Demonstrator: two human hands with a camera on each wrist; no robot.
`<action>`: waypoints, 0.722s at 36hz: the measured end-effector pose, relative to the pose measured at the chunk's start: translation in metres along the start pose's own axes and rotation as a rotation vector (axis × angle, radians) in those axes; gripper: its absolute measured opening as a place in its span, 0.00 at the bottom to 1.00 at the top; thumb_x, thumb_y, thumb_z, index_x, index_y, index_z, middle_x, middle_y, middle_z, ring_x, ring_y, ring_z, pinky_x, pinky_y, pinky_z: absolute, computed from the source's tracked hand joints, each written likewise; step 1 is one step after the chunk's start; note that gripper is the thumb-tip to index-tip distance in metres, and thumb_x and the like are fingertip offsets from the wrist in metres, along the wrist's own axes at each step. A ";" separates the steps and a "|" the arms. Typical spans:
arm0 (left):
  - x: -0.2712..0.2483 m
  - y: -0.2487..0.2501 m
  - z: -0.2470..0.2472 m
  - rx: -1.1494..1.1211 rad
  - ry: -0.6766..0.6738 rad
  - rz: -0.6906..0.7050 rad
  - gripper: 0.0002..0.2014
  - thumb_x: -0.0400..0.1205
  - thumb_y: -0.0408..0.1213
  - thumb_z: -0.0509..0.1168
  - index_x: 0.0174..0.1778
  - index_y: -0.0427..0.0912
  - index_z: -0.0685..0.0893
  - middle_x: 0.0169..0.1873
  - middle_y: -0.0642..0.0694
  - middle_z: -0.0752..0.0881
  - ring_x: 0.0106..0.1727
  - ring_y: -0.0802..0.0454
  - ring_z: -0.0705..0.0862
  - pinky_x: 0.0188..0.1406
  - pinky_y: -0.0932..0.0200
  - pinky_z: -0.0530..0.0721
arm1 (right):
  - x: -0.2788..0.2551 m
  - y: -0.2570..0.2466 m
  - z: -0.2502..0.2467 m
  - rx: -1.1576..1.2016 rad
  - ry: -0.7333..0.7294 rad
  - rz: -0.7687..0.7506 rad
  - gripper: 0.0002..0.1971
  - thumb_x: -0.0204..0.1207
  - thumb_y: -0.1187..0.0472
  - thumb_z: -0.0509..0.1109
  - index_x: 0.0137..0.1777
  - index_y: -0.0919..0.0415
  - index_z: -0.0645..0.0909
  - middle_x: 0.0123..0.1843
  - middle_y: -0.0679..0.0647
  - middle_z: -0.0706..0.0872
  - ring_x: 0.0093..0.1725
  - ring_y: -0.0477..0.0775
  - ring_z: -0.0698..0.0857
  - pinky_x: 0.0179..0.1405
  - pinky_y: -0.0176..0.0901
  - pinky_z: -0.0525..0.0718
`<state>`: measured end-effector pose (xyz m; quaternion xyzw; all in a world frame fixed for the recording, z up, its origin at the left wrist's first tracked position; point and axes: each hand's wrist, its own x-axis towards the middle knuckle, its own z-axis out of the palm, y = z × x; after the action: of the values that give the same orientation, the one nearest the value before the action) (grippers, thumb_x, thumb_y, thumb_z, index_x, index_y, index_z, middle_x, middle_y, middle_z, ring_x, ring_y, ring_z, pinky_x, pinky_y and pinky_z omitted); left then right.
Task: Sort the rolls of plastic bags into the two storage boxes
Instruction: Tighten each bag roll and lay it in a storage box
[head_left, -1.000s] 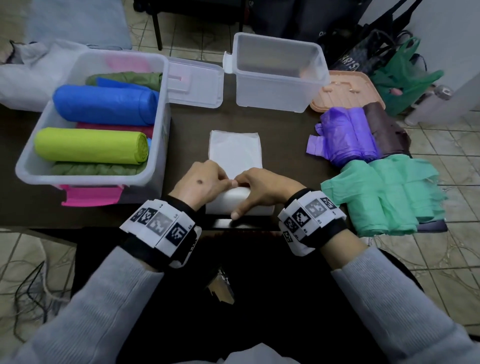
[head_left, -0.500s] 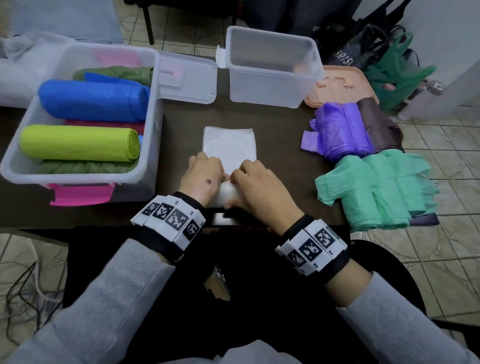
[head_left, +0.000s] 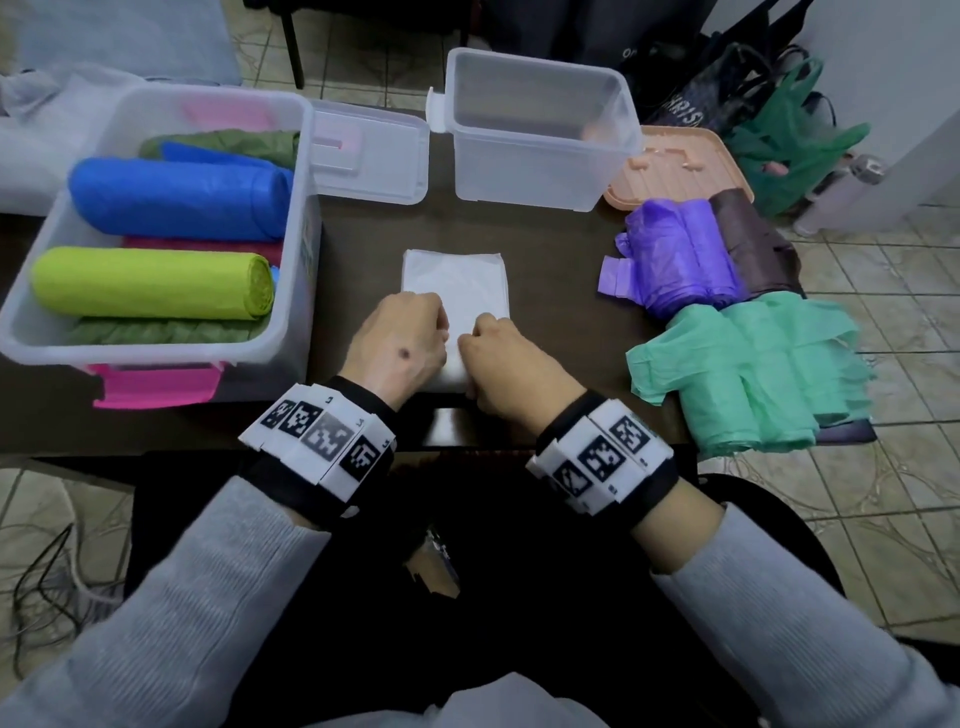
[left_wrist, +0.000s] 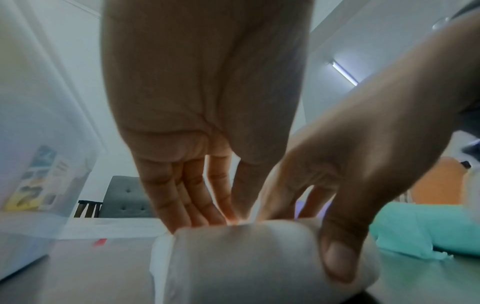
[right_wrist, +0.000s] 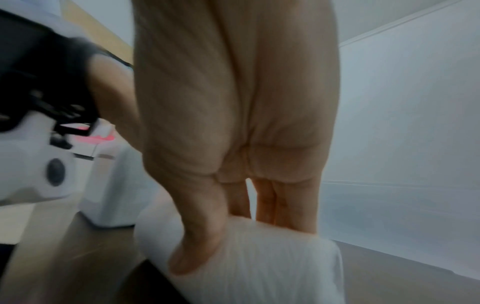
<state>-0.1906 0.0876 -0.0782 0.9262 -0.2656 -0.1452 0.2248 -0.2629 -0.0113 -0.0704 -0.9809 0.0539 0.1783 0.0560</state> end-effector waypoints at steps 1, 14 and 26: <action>-0.001 0.002 -0.002 0.008 -0.005 0.008 0.08 0.81 0.34 0.60 0.52 0.40 0.83 0.52 0.41 0.86 0.57 0.42 0.81 0.52 0.52 0.80 | 0.004 0.002 -0.004 0.018 -0.040 0.006 0.13 0.79 0.69 0.62 0.63 0.68 0.75 0.65 0.62 0.70 0.67 0.61 0.70 0.55 0.53 0.77; 0.010 0.014 -0.016 0.146 -0.176 0.013 0.21 0.69 0.32 0.78 0.58 0.39 0.84 0.57 0.38 0.82 0.57 0.38 0.82 0.47 0.54 0.80 | 0.037 0.030 -0.034 0.246 -0.212 0.040 0.29 0.73 0.55 0.75 0.72 0.56 0.70 0.69 0.52 0.78 0.67 0.53 0.76 0.62 0.44 0.73; 0.046 0.025 -0.030 0.241 -0.318 -0.065 0.23 0.68 0.36 0.80 0.59 0.39 0.85 0.55 0.42 0.87 0.55 0.45 0.85 0.45 0.55 0.79 | 0.017 0.015 -0.011 0.100 0.212 0.026 0.12 0.81 0.67 0.62 0.64 0.66 0.75 0.62 0.62 0.75 0.63 0.62 0.75 0.49 0.50 0.76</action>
<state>-0.1521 0.0528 -0.0473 0.9198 -0.2832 -0.2642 0.0628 -0.2450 -0.0294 -0.0676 -0.9895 0.0809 0.0713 0.0964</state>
